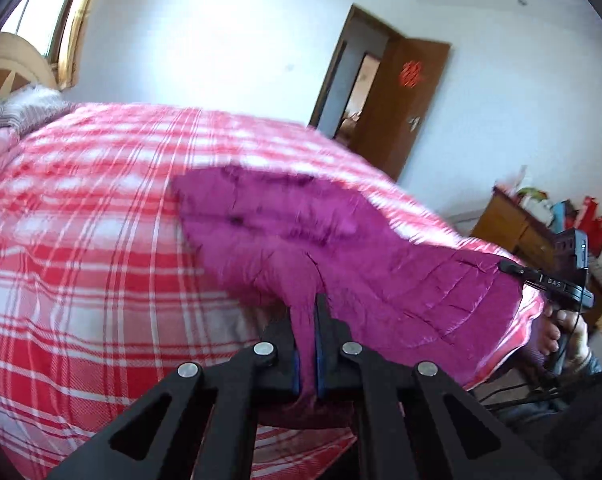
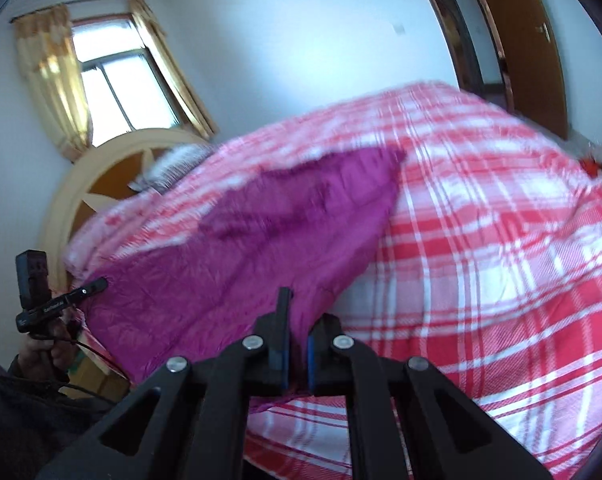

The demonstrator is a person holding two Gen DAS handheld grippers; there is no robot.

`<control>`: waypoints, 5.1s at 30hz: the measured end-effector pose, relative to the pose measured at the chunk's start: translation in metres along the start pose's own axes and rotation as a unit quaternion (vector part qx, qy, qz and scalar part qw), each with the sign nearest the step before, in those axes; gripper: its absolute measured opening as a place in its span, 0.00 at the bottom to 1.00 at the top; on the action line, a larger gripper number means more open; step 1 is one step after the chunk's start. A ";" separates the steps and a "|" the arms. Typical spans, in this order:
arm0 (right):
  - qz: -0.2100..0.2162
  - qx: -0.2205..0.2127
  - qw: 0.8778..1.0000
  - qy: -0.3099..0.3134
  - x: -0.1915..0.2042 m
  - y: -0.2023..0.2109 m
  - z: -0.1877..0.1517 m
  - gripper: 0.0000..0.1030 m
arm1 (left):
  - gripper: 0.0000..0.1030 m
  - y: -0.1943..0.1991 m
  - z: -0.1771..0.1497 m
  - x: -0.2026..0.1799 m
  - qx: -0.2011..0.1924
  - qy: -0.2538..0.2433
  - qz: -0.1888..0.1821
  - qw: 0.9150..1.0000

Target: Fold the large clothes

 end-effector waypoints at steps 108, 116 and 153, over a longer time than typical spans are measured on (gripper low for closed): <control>-0.161 0.147 0.976 0.020 -0.100 -0.364 0.094 0.49 | 0.99 -0.382 0.150 0.045 0.043 -0.063 0.291 0.954; -0.159 0.144 0.976 0.016 -0.101 -0.365 0.095 0.50 | 0.99 -0.410 0.128 0.075 0.079 -0.008 0.279 0.957; -0.260 0.154 0.953 0.014 -0.079 -0.372 0.094 0.78 | 0.99 -0.371 0.145 0.166 0.047 0.115 0.313 0.941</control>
Point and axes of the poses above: each gripper's, at about its wrist camera, not at the fingertips, and y roughly against the way its jaws point, x to its left, z to its top, the point moved 8 cm from there along -y, roughly the way its jaws point, and after that the axes turned 10 degrees about y, right-handed, at the moved point
